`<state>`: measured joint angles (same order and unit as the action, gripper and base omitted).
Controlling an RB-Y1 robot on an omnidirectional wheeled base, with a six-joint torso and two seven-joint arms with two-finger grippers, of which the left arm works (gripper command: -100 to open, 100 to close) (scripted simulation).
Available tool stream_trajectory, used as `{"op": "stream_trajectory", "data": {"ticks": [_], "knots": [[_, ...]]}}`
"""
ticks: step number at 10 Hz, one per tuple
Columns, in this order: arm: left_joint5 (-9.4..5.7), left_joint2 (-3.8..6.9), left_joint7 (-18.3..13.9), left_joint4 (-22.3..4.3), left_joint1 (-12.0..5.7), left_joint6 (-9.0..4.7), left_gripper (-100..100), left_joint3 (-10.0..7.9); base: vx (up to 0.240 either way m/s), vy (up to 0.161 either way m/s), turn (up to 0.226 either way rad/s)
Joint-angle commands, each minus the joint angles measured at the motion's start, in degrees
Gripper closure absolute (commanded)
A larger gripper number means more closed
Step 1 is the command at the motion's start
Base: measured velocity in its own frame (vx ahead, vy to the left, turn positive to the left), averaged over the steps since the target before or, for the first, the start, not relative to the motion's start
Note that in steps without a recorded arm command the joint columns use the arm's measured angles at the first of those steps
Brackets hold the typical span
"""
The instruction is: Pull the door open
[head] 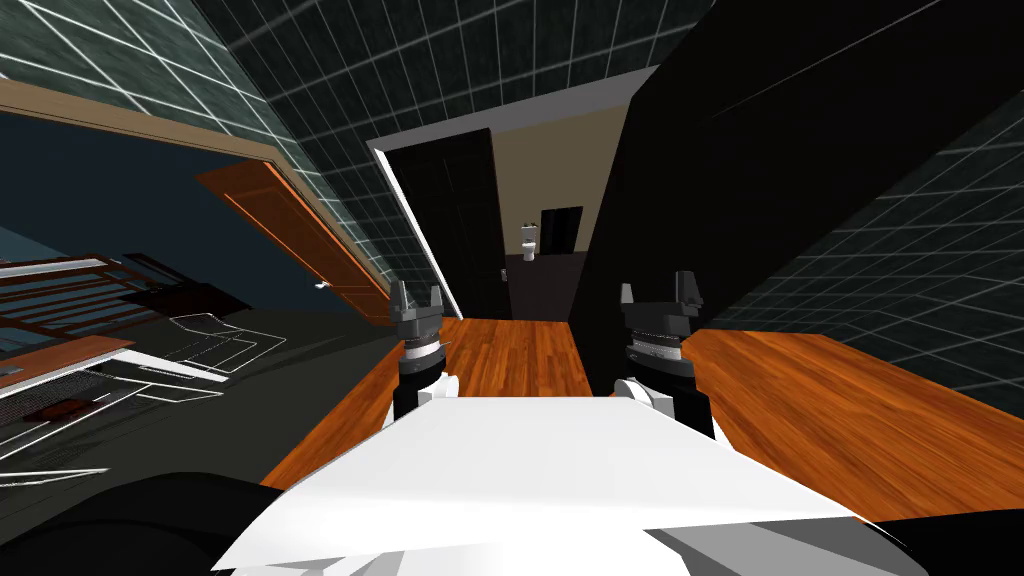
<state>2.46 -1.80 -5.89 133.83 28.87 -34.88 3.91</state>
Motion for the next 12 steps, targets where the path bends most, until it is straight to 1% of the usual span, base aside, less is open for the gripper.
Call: {"op": "stream_trajectory", "data": {"ticks": [1, 2, 4, 5, 6, 10, 11, 12], "knots": [[-0.08, 0.71, -0.08, -1.76, -0.46, -0.20, -100, -0.17, 0.006, 0.042, -0.055], [-0.10, 0.91, -0.10, -2.31, -0.60, -0.27, -100, -0.23, 0.140, -0.016, -0.019], [-0.24, 1.94, -0.24, -5.43, -1.42, -0.63, -100, -0.54, 0.169, -0.024, -0.032], [-0.28, 2.18, -0.28, -6.23, -1.63, -0.72, -100, -0.62, 0.159, -0.001, -0.030], [-0.35, 2.65, -0.35, -7.83, -2.05, -0.91, -100, -0.77, 0.170, 0.006, -0.039], [-0.53, 3.63, -0.52, -11.67, -3.05, -1.35, -100, -1.15, 0.098, -0.005, -0.027], [-0.62, 4.12, -0.61, -13.68, -3.57, -1.59, -100, -1.35, 0.115, 0.001, -0.042], [-0.67, 4.36, -0.66, -14.84, -3.88, -1.72, -100, -1.47, 0.141, -0.008, -0.048]]}}
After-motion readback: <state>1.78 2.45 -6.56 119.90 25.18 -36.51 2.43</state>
